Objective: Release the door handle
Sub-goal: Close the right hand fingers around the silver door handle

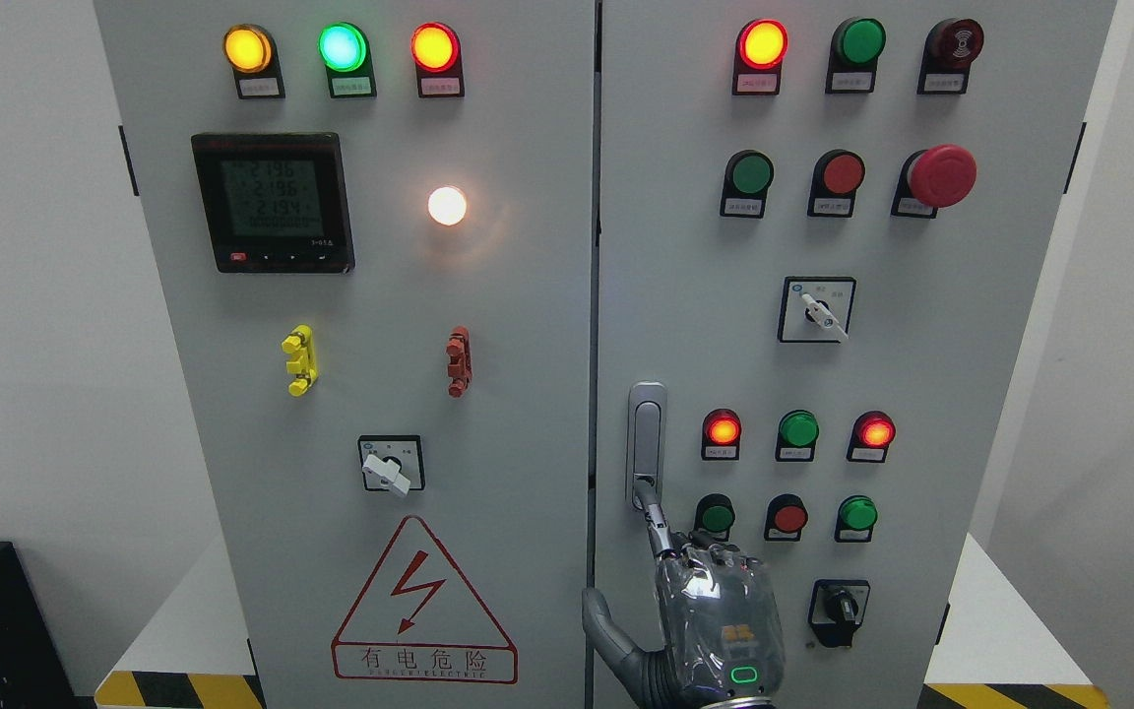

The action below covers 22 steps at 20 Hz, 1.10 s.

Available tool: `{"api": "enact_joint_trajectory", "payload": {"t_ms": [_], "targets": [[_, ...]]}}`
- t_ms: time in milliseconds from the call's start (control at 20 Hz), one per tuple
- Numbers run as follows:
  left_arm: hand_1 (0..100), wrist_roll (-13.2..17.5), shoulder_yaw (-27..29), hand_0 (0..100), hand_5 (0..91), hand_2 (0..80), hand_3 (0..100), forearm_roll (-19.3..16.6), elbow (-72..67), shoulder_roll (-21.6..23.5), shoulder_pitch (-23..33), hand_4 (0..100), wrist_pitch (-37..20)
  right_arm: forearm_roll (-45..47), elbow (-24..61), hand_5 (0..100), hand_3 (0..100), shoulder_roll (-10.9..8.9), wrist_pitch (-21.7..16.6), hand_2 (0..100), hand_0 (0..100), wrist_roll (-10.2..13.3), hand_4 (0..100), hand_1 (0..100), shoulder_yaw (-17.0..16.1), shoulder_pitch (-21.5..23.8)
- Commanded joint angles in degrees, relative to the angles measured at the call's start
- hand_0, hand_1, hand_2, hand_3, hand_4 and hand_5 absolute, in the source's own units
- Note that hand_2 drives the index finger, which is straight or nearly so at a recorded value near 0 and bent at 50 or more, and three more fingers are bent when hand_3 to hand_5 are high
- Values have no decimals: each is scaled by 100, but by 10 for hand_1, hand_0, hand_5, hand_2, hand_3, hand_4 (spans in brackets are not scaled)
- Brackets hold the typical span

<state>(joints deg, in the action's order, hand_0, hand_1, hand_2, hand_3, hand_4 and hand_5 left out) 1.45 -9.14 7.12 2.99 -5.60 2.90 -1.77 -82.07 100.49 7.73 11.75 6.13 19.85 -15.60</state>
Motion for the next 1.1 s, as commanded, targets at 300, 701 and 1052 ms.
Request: {"api": "enact_joint_trajectory", "payload": {"t_ms": [300,701,1052], "targets": [[0,4,0,0,0,45,109,0,0,-3,0,8,18,7,-82,754,765,0,12,0,302,-6,724,222,-33,-48],[0,4,0,0,0,48,109,0,0,-3,0,9,10,-2,-126,752,768,0,47,0,302,-15,724,224,-33,-39],[0,4,0,0,0,47,110,0,0,6,0,9,18,7,-135,754,771,0,117,0,302,-15,723,226,-25,-31]]}}
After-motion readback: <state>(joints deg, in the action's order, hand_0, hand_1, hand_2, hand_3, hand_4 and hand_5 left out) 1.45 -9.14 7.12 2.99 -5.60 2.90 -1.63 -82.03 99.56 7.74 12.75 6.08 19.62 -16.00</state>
